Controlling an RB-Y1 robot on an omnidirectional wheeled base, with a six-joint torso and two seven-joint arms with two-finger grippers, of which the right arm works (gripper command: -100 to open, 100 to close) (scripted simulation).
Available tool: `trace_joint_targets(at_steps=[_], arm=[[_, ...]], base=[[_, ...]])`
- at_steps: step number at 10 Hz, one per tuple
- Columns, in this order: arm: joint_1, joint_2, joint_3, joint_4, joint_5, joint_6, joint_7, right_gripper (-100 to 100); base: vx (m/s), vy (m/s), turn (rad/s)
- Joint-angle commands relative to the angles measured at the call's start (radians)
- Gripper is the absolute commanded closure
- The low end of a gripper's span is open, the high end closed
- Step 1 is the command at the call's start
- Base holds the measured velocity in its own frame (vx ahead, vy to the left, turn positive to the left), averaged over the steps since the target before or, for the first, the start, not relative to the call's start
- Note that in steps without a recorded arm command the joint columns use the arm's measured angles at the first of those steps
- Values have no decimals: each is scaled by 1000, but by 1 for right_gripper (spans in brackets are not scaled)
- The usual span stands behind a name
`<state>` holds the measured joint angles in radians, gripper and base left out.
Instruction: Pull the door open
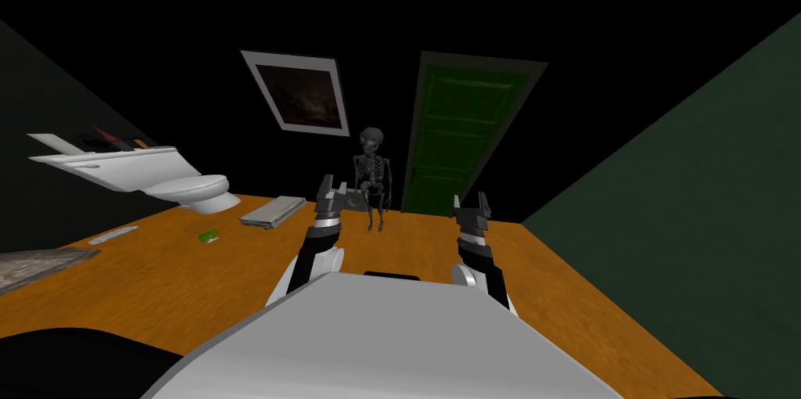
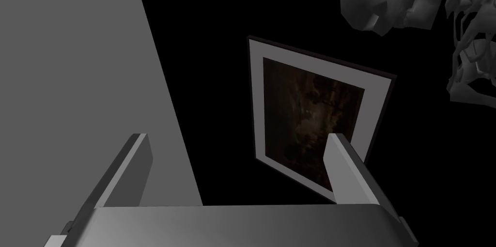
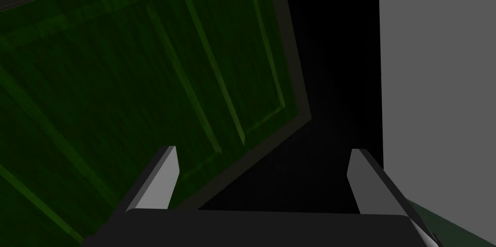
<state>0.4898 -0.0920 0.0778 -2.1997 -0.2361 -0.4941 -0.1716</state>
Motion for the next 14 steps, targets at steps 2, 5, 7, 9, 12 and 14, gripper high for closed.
trace_joint_targets(at_steps=[2, 5, 7, 9, 12, 14], arm=[[-12, -11, 13, 52, -42, -24, -42, -100], [-23, -24, 31, 113, -92, -54, -90, -100], [-31, -34, 44, 158, -129, -76, -125, -100], [-39, -43, 57, 203, -166, -98, -161, -100], [-51, -58, 78, 273, -223, -133, -216, -100], [-60, -68, 92, 321, -262, -156, -254, -100]], base=[[88, -3, 98], [111, 2, 96], [93, -11, 116], [103, -3, 106], [95, -3, 119], [113, -4, 109]])
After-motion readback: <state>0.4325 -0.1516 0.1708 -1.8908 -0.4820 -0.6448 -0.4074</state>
